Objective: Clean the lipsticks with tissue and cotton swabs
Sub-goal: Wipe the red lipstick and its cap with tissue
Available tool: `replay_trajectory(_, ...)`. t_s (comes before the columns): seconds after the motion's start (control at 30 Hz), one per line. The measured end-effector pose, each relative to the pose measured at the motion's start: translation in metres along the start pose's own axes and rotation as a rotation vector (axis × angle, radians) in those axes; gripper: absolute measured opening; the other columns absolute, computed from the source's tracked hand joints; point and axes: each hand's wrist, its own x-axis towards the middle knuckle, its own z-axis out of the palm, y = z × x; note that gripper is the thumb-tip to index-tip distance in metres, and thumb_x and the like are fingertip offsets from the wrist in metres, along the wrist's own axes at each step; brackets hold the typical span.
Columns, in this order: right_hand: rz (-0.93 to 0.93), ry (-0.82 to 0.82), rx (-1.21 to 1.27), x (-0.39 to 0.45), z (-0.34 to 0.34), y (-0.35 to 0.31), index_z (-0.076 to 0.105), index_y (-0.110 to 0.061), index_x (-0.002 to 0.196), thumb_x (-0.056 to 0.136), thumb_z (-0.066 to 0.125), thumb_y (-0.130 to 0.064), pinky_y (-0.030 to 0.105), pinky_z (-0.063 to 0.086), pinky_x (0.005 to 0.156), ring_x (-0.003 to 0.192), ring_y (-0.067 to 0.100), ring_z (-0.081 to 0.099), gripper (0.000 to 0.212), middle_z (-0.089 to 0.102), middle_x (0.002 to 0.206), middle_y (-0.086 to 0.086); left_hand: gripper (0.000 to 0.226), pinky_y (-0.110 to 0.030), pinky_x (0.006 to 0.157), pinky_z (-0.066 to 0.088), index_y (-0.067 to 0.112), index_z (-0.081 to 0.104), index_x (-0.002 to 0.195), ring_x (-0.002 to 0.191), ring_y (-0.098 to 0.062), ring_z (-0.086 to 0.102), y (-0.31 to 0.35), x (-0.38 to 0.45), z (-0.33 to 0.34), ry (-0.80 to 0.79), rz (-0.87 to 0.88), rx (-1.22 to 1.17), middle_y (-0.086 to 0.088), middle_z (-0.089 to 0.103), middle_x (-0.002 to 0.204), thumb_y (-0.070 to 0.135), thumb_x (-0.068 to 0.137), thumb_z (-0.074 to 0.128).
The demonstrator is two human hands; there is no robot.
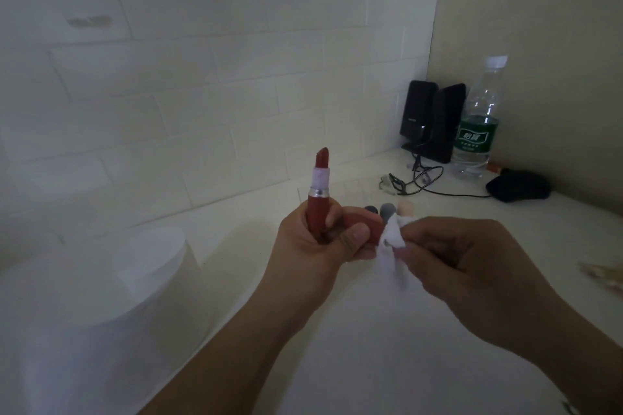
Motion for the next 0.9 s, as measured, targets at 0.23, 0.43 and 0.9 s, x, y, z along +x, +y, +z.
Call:
replay_trajectory(0.23, -0.019, 0.057, -0.036, -0.001, 0.007, 0.006, 0.069, -0.019, 0.071, 0.088, 0.059, -0.039, 0.028, 0.039, 0.045, 0.044, 0.019, 0.043, 0.029, 0.054, 0.051, 0.007, 0.022, -0.037, 0.077, 0.058, 0.035, 0.064, 0.060, 0.085, -0.033, 0.071, 0.001, 0.000, 0.004, 0.005, -0.003, -0.003, -0.014, 0.075, 0.091, 0.017, 0.073, 0.067)
replay_trajectory(0.43, 0.068, 0.041, 0.088, 0.000, 0.002, 0.009, 0.073, -0.023, 0.079, 0.088, 0.061, -0.018, 0.022, 0.044, 0.048, 0.051, 0.017, 0.057, 0.016, 0.065, 0.060, 0.003, 0.027, -0.037, 0.078, 0.058, 0.038, 0.063, 0.059, 0.087, -0.031, 0.071, 0.005, -0.002, 0.004, -0.016, -0.010, 0.031, -0.018, 0.074, 0.095, 0.019, 0.077, 0.071)
replay_trajectory(0.9, 0.076, -0.119, 0.223, -0.002, 0.002, 0.004, 0.068, -0.008, 0.079, 0.093, 0.056, -0.019, 0.025, 0.034, 0.047, 0.048, 0.014, 0.038, 0.021, 0.050, 0.054, 0.011, 0.020, -0.024, 0.071, 0.056, 0.039, 0.069, 0.063, 0.081, -0.015, 0.071, 0.008, -0.001, 0.003, 0.000, 0.045, 0.104, -0.002, 0.075, 0.084, 0.021, 0.070, 0.066)
